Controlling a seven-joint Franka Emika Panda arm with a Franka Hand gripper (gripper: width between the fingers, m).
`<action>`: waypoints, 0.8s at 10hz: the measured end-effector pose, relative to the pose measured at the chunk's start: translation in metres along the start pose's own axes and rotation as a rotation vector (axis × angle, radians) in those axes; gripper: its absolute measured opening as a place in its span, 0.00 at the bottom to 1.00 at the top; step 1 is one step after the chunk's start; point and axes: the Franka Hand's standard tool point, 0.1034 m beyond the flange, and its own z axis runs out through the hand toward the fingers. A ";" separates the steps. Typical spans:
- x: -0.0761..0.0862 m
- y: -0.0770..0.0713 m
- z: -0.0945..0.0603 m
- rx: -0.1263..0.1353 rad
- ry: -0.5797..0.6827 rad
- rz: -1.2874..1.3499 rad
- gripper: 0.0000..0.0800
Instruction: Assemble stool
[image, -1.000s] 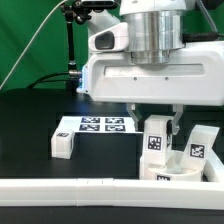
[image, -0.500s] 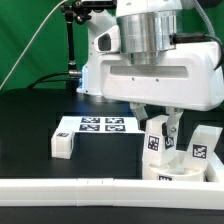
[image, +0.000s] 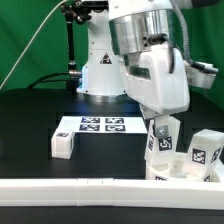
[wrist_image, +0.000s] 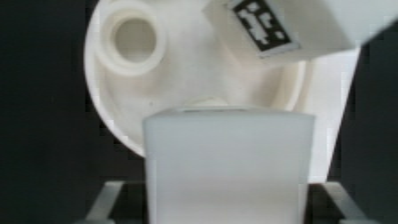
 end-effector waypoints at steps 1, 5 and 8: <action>-0.001 0.000 0.000 0.006 0.000 0.088 0.42; -0.008 -0.002 0.002 0.018 -0.014 0.400 0.42; -0.009 -0.002 0.003 0.012 -0.026 0.573 0.42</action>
Offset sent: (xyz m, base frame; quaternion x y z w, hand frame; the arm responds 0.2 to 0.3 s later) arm -0.0042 0.0098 -0.0039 -0.0057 -0.0025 0.2504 0.9681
